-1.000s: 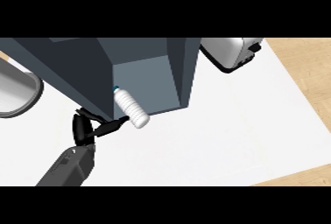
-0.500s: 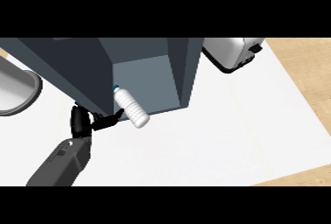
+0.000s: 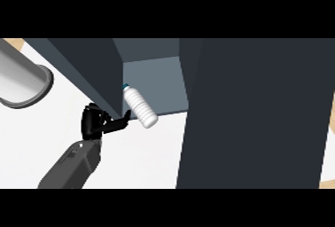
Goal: Pick up the bottled water, place it into the cabinet and close the cabinet
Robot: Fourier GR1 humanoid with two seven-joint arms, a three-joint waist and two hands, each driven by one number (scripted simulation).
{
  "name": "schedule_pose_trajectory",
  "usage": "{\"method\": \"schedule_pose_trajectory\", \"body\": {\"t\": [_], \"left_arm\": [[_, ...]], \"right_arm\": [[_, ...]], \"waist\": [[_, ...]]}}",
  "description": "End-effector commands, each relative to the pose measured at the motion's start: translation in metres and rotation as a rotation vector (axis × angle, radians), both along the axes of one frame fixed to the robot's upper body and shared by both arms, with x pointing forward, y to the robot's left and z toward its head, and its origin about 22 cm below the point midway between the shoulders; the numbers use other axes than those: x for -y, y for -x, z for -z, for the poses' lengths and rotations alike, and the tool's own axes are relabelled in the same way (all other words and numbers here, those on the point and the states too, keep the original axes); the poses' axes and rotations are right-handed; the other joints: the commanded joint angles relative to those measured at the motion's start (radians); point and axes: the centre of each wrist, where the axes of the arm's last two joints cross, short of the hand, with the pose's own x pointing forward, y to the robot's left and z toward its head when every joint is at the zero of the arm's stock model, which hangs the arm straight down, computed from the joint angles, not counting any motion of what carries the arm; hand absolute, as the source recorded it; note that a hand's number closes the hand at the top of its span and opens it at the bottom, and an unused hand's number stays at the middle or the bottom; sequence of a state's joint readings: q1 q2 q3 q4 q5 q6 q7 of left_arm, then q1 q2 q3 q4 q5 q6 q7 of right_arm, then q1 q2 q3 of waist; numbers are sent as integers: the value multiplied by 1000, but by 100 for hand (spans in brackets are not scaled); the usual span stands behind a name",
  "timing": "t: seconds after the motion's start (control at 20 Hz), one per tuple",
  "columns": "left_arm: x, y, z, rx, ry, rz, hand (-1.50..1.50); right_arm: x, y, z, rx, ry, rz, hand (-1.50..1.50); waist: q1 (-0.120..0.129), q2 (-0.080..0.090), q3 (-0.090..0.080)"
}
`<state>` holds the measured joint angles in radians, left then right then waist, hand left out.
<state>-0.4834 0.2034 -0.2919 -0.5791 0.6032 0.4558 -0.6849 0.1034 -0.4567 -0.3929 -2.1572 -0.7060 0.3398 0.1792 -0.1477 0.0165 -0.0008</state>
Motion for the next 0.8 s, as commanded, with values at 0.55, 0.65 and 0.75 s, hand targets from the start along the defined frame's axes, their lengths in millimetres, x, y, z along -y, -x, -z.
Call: {"method": "schedule_pose_trajectory", "body": {"t": [0.55,0.65,0.75], "left_arm": [[111,-34,-47,216,343,391,150],[118,-28,-42,190,374,441,150],[115,-18,-32,194,420,468,150]], "right_arm": [[-4,17,-8,-45,99,-36,150],[-7,17,-9,-66,107,-76,150],[-12,20,-8,-56,86,-109,150]], "waist": [[69,-32,-3],[66,-28,-4],[77,-34,-3]]}}
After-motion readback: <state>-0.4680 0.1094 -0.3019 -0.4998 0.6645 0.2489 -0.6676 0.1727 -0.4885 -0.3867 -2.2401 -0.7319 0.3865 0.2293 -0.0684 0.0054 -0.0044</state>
